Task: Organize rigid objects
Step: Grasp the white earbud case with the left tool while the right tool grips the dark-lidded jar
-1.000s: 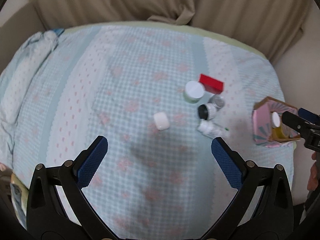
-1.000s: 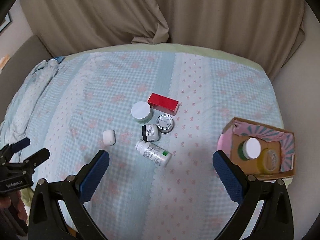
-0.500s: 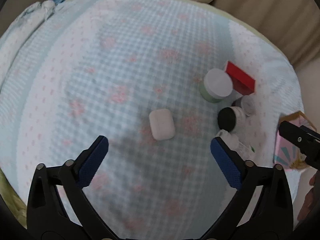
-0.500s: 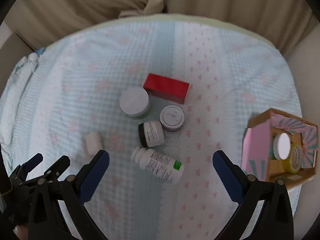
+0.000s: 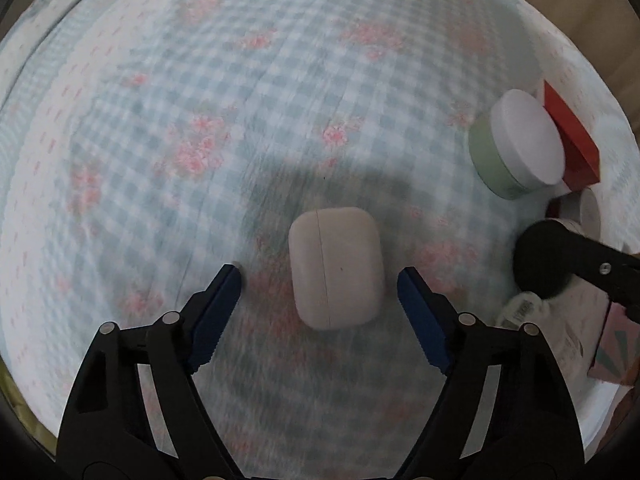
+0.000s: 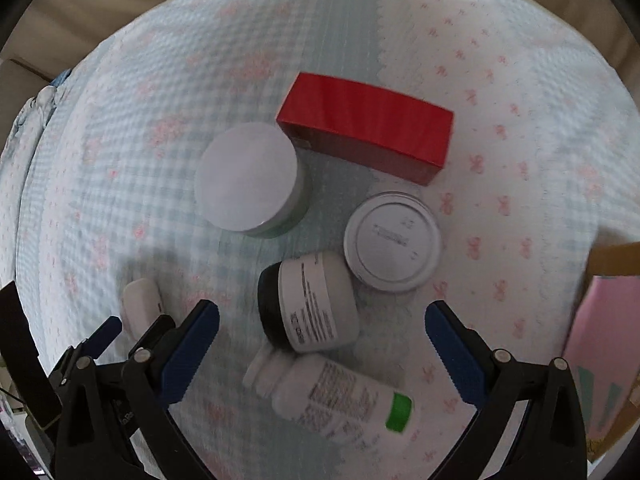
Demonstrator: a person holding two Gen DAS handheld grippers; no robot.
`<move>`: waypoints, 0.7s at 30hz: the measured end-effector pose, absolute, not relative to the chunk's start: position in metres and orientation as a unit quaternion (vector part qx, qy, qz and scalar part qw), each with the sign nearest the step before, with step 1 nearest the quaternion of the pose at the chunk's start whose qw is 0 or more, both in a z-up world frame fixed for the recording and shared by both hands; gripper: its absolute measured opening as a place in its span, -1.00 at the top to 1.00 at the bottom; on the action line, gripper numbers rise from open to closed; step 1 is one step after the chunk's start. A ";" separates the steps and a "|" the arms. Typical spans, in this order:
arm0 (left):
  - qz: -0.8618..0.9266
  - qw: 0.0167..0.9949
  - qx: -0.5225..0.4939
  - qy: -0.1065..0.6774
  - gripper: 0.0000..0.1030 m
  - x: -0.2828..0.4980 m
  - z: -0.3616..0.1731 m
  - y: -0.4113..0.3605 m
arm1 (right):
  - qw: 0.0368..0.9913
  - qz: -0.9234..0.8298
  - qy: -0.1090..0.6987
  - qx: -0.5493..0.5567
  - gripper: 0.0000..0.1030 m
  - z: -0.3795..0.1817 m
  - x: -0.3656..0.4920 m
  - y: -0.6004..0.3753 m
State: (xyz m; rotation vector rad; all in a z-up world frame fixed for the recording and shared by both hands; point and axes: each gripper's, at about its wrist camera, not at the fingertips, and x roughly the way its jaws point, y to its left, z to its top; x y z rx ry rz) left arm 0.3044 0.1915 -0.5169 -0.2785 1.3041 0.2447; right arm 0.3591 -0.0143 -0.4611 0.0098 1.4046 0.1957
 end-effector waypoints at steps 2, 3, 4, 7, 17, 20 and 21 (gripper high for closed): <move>0.112 0.779 -0.126 0.604 -0.50 0.308 -0.520 0.190 | 0.749 0.088 0.657 0.001 -0.73 -0.471 0.363 -0.011; 0.110 0.779 -0.124 0.604 -0.48 0.310 -0.521 0.189 | 0.746 0.085 0.661 -0.001 -0.70 -0.475 0.365 -0.010; 0.108 0.781 -0.120 0.604 -0.42 0.312 -0.521 0.187 | 0.742 0.083 0.665 -0.001 -0.67 -0.479 0.366 -0.009; 0.106 0.779 -0.118 0.607 -0.30 0.318 -0.522 0.185 | 0.734 0.075 0.675 0.001 -0.27 -0.489 0.369 -0.007; 0.087 0.779 -0.136 0.606 0.20 0.323 -0.518 0.200 | 0.731 0.071 0.679 -0.006 0.04 -0.493 0.376 0.009; 0.084 0.781 -0.142 0.602 0.20 0.317 -0.516 0.207 | 0.734 0.070 0.675 -0.010 0.04 -0.495 0.373 0.010; 0.084 0.782 -0.144 0.601 0.20 0.313 -0.515 0.208 | 0.736 0.070 0.673 -0.013 0.04 -0.495 0.372 0.010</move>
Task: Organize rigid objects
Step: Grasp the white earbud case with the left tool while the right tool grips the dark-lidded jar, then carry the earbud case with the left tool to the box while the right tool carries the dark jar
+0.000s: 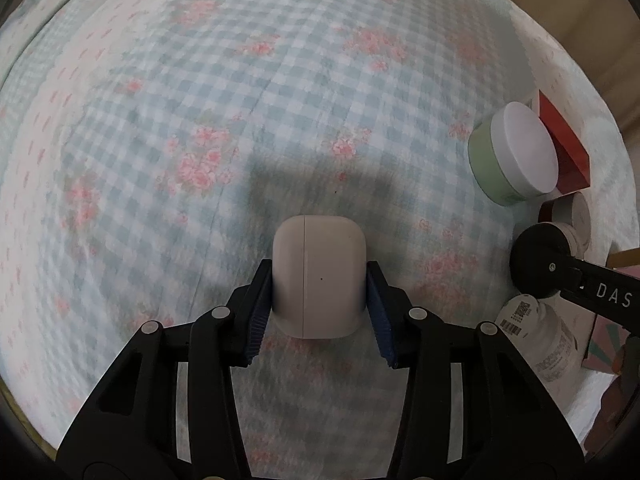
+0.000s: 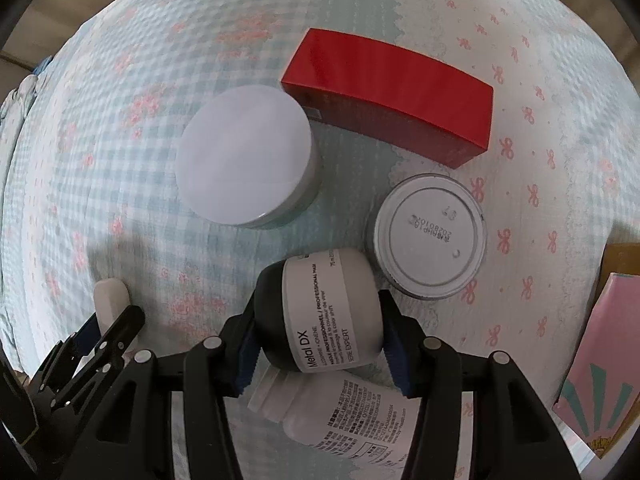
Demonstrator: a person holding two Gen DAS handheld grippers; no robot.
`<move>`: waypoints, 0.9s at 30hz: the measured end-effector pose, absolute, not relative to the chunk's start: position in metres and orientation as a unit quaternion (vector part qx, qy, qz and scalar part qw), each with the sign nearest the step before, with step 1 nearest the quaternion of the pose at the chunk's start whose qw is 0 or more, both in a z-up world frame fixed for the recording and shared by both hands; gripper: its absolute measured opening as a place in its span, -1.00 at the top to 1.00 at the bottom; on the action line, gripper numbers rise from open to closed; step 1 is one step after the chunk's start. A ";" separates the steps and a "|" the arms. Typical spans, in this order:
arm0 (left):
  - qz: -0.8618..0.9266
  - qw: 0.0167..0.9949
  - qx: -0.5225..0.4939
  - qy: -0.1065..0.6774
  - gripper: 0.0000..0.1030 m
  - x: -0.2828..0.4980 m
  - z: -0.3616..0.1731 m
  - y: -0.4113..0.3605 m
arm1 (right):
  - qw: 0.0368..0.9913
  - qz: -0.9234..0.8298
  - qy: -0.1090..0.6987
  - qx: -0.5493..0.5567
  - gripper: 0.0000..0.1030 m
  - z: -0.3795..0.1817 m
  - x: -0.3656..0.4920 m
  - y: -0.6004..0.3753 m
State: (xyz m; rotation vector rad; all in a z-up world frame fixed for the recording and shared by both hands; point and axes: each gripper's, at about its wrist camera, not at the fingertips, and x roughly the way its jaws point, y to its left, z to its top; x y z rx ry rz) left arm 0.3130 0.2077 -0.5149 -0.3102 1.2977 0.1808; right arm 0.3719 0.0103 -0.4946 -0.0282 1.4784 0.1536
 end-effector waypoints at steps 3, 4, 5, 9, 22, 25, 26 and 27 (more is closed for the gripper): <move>0.085 0.784 -0.146 0.597 0.20 0.307 -0.510 0.214 | 0.742 0.079 0.666 -0.011 0.04 -0.486 0.366 0.012; 0.085 0.786 -0.147 0.595 0.20 0.304 -0.507 0.217 | 0.745 0.086 0.661 -0.007 0.04 -0.479 0.364 0.009; 0.085 0.788 -0.147 0.592 0.20 0.301 -0.503 0.224 | 0.750 0.090 0.656 -0.010 0.04 -0.474 0.363 0.010; 0.084 0.796 -0.148 0.581 0.20 0.292 -0.484 0.239 | 0.758 0.097 0.644 -0.010 0.04 -0.457 0.356 0.012; 0.020 0.828 -0.121 0.547 0.20 0.262 -0.367 0.227 | 0.795 0.096 0.599 0.002 0.05 -0.343 0.294 -0.001; -0.008 0.841 -0.095 0.533 0.20 0.256 -0.331 0.219 | 0.807 0.094 0.584 0.003 0.05 -0.316 0.280 0.004; -0.016 0.844 -0.091 0.529 0.20 0.253 -0.320 0.215 | 0.811 0.092 0.577 0.003 0.05 -0.304 0.274 0.003; -0.025 0.846 -0.088 0.525 0.20 0.251 -0.309 0.212 | 0.815 0.091 0.572 0.004 0.05 -0.293 0.268 0.001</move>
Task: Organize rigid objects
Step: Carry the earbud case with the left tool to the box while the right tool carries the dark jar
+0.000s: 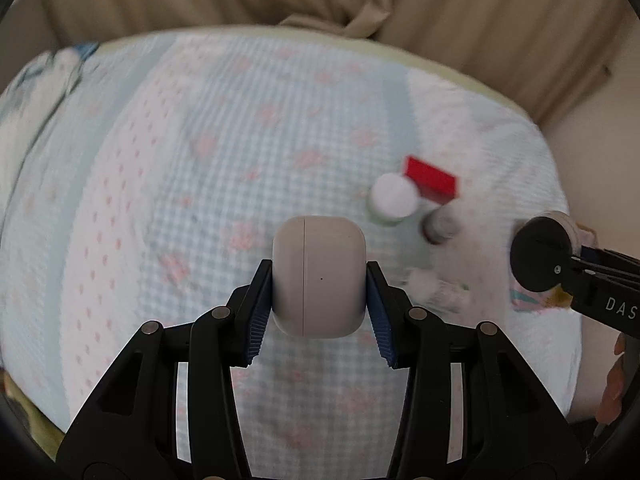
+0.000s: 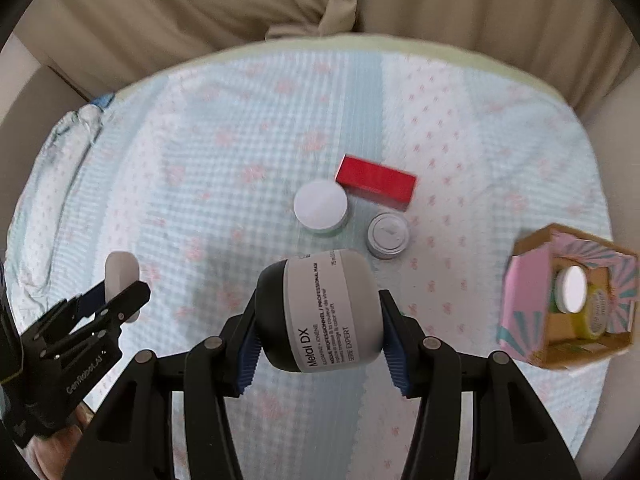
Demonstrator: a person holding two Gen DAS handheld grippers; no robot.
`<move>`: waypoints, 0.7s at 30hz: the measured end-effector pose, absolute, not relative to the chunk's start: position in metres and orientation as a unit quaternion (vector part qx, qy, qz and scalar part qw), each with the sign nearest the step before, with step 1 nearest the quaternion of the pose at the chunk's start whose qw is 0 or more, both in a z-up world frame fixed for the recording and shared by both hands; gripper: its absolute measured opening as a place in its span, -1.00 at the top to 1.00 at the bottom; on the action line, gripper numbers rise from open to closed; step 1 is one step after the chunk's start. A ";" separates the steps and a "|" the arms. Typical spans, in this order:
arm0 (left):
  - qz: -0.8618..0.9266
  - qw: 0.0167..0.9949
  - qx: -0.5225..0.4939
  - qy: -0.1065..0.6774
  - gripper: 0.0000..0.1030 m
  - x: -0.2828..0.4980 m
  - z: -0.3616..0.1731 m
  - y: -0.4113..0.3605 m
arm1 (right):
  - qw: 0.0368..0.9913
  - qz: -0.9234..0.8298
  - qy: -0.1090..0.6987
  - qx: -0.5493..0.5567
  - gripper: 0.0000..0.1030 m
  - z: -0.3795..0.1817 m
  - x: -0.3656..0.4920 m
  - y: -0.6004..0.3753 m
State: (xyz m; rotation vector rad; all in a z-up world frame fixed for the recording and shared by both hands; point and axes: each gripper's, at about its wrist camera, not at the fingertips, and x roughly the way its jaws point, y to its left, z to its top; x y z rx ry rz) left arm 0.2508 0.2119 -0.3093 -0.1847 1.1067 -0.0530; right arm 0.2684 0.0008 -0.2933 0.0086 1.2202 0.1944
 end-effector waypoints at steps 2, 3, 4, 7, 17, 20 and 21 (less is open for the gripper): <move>-0.044 0.854 -0.074 0.513 0.20 0.246 -0.285 0.202 | 0.824 0.087 0.560 0.011 0.05 -0.270 0.257 -0.005; -0.053 0.857 -0.068 0.508 0.20 0.244 -0.275 0.198 | 0.827 0.084 0.555 0.012 0.05 -0.264 0.253 -0.008; -0.065 0.861 -0.061 0.501 0.20 0.242 -0.262 0.190 | 0.832 0.080 0.549 0.014 0.05 -0.253 0.247 -0.013; -0.092 0.869 -0.041 0.485 0.20 0.237 -0.233 0.168 | 0.843 0.070 0.533 0.022 0.06 -0.231 0.234 -0.027; -0.155 0.878 -0.015 0.452 0.20 0.216 -0.176 0.060 | 0.860 0.022 0.504 0.076 0.07 -0.186 0.185 -0.126; -0.166 0.879 -0.014 0.447 0.20 0.209 -0.170 0.018 | 0.862 0.011 0.499 0.085 0.07 -0.181 0.171 -0.166; -0.168 0.879 -0.015 0.447 0.20 0.207 -0.169 0.005 | 0.863 0.009 0.498 0.087 0.07 -0.180 0.168 -0.180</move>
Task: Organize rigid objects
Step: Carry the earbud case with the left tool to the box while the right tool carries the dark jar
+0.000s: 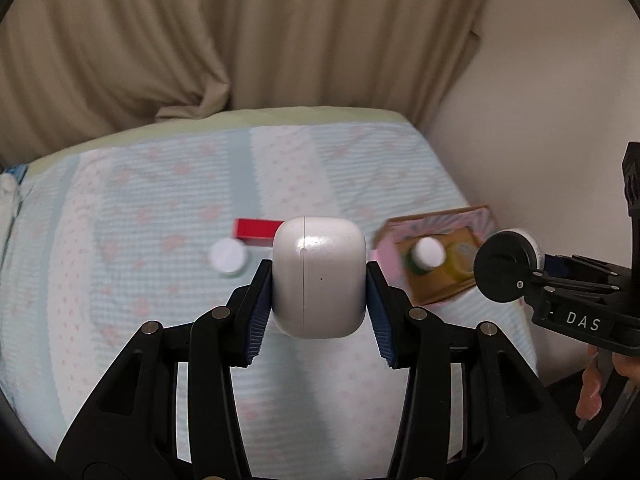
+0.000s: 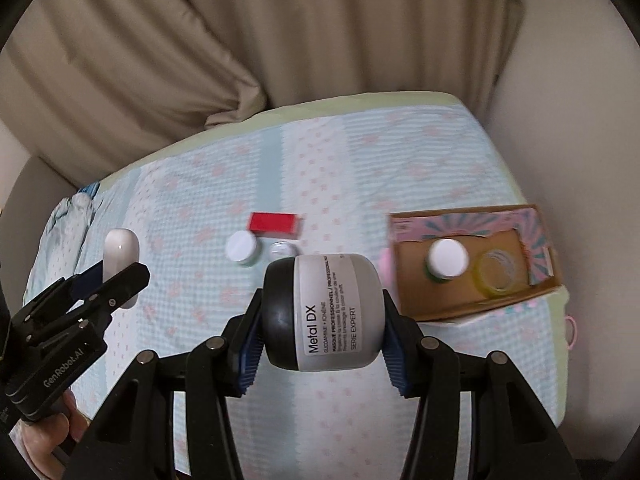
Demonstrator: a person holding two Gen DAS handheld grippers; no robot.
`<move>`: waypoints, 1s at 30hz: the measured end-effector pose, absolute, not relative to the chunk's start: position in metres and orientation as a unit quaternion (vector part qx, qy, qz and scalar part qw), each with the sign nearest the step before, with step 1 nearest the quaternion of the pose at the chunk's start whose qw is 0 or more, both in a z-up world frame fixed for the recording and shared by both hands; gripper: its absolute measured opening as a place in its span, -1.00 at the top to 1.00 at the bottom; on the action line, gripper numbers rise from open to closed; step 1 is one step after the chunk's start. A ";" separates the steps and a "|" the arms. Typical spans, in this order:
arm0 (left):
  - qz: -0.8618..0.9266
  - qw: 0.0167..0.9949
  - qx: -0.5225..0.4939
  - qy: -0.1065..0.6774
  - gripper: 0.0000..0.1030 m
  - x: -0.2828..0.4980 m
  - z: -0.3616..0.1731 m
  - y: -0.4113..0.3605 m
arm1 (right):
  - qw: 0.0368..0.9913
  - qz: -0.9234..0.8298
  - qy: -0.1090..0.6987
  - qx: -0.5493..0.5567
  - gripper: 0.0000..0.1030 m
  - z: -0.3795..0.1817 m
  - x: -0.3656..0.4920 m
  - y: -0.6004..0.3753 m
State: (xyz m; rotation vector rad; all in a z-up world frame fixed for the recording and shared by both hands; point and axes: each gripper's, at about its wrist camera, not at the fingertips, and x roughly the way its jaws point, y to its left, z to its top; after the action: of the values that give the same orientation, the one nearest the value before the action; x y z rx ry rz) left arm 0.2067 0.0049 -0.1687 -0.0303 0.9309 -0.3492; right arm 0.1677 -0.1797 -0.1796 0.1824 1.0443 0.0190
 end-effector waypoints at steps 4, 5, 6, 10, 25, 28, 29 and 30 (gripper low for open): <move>-0.166 0.877 -0.026 0.451 0.20 0.200 -0.171 -0.054 | 0.861 0.006 0.500 0.088 0.07 -0.180 0.158 -0.237; -0.166 0.875 -0.030 0.454 0.20 0.199 -0.173 -0.067 | 0.860 0.005 0.502 0.088 0.07 -0.182 0.157 -0.257; -0.166 0.873 -0.032 0.458 0.20 0.199 -0.175 -0.080 | 0.859 0.004 0.504 0.088 0.07 -0.183 0.156 -0.271; -0.164 0.867 -0.031 0.470 0.20 0.201 -0.188 -0.135 | 0.854 0.000 0.511 0.091 0.07 -0.193 0.156 -0.326; -0.160 0.817 0.011 0.553 0.20 0.257 -0.293 -0.267 | 0.807 -0.018 0.578 0.121 0.07 -0.285 0.217 -0.466; -0.145 0.809 0.014 0.570 0.20 0.273 -0.323 -0.277 | 0.794 -0.019 0.594 0.131 0.07 -0.314 0.231 -0.477; -0.138 0.806 0.015 0.575 0.20 0.277 -0.332 -0.279 | 0.789 -0.020 0.599 0.137 0.07 -0.325 0.236 -0.482; -0.133 0.804 0.017 0.579 0.20 0.281 -0.340 -0.280 | 0.783 -0.021 0.605 0.144 0.07 -0.336 0.240 -0.484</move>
State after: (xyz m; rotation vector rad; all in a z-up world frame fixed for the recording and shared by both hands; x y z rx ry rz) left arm 0.2811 -0.2795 -0.3405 0.0354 1.2400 -0.2843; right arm 0.2399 -0.4836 -0.3357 0.3116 1.3049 -0.0446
